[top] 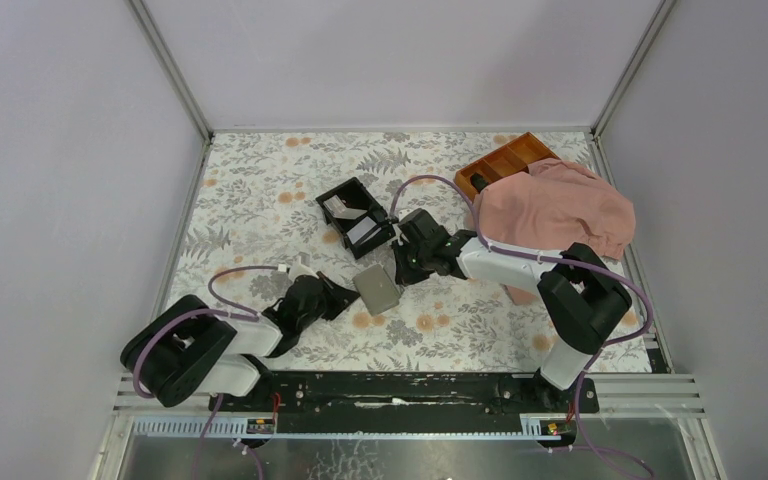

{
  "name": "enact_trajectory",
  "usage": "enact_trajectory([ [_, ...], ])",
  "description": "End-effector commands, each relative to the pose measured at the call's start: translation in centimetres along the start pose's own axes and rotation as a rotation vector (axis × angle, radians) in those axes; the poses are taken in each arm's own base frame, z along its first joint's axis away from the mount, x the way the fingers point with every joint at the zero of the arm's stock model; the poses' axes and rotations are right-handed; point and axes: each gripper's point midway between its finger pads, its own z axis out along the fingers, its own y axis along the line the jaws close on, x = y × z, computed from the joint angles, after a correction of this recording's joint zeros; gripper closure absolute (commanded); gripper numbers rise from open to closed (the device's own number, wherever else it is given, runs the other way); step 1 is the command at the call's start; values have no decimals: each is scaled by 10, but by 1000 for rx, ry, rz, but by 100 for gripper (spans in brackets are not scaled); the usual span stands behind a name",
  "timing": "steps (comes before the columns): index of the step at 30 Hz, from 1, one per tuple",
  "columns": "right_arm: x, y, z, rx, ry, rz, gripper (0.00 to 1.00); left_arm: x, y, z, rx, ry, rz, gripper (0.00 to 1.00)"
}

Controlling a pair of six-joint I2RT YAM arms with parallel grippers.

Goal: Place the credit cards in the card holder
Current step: Open the card holder at the center of the board.

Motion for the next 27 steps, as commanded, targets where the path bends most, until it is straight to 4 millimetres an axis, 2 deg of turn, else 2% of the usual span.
enact_trajectory([
  [1,-8,9,-2,-68,-28,34,100,1,1,4,-14,-2,45,99],
  [12,0,1,-2,-100,-36,109,100,6,8,10,-39,19,60,99],
  [15,-8,6,-11,-125,-65,118,100,8,10,11,-44,25,60,99],
  [27,-10,6,-16,-131,-79,130,100,11,19,10,-72,30,69,99],
])
